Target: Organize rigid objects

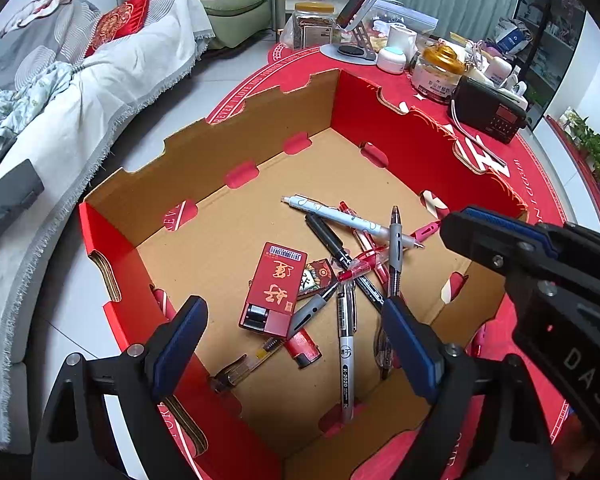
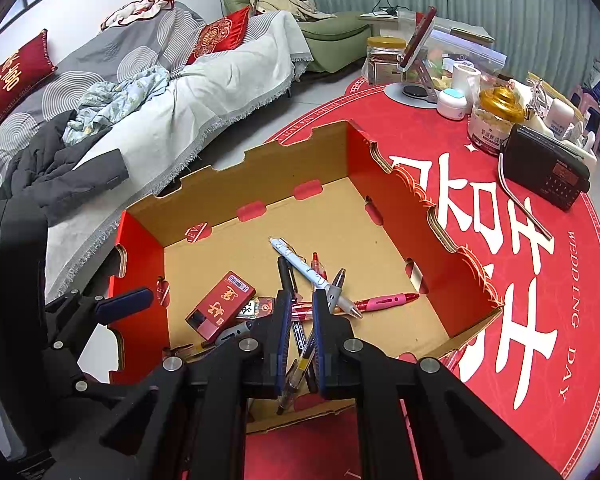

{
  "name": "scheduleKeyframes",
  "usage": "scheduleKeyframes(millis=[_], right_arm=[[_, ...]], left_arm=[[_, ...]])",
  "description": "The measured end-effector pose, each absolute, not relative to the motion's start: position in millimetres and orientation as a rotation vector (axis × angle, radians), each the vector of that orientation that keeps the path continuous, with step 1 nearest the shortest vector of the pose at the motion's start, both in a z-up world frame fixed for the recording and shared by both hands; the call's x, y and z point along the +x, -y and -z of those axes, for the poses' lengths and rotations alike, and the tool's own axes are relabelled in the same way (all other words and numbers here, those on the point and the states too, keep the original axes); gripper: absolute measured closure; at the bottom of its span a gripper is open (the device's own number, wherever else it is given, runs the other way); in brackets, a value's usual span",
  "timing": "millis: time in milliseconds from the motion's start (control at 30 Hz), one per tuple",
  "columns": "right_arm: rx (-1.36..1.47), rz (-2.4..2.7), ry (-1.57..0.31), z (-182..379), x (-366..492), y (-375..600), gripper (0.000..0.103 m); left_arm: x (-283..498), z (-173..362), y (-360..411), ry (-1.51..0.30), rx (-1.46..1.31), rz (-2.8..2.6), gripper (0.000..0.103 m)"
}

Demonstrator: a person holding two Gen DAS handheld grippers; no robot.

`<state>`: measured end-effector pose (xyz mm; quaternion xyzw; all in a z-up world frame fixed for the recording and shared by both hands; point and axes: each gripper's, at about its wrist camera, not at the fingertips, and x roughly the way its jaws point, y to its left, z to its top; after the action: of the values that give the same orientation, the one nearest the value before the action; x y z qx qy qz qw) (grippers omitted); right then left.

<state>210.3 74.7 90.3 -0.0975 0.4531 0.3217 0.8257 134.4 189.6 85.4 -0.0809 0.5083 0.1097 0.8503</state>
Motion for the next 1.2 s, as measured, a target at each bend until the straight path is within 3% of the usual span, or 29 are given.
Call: scheduleKeyframes(millis=[1200], right_arm=[[-0.211,-0.677,-0.98,-88.5,208.0,-73.6,0.092]], left_arm=[[132.1,-86.9,-190.8,-1.072,-0.185,-0.226,0.012]])
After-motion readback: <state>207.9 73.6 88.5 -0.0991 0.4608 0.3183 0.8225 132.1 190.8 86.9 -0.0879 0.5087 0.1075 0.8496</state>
